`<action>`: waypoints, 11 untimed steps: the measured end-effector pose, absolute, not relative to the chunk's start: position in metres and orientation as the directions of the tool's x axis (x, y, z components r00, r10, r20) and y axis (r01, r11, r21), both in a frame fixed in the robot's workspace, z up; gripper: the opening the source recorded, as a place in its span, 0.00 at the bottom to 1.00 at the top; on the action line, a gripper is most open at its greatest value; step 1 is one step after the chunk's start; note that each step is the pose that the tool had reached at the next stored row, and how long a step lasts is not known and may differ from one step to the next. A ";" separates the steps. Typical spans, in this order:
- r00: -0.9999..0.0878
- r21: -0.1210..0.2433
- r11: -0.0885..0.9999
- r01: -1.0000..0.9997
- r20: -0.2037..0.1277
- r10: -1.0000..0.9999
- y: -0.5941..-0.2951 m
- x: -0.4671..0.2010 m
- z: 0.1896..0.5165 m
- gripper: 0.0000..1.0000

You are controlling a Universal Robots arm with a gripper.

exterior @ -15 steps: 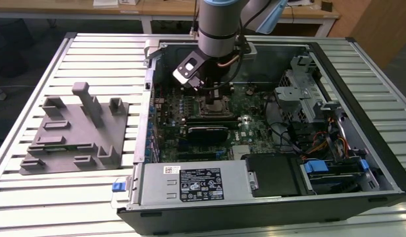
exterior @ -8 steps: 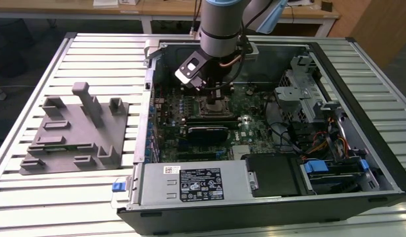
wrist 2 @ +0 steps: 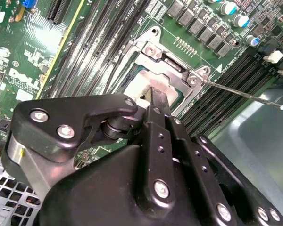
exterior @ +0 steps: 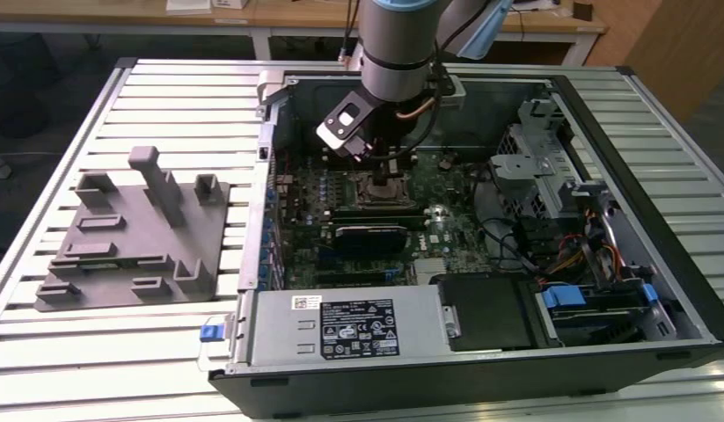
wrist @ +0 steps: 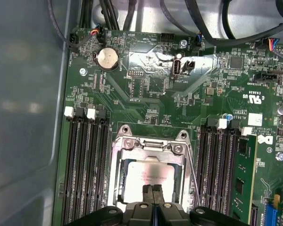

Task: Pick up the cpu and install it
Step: 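Install the second cpu locking lever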

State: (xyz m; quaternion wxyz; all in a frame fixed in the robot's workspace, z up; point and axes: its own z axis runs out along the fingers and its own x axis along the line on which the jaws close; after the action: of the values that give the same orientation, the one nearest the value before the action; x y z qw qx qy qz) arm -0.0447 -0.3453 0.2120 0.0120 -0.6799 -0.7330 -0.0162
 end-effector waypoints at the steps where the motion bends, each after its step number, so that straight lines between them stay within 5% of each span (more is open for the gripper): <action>1: -0.075 0.007 0.075 0.997 0.040 0.996 -0.345 -0.045 0.212 0.11; 11: -0.075 0.008 0.075 0.997 0.040 0.996 -0.345 -0.044 0.221 0.11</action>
State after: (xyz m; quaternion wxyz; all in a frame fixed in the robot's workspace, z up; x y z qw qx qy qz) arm -0.0445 -0.3452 0.2208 0.0120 -0.6799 -0.7330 -0.0162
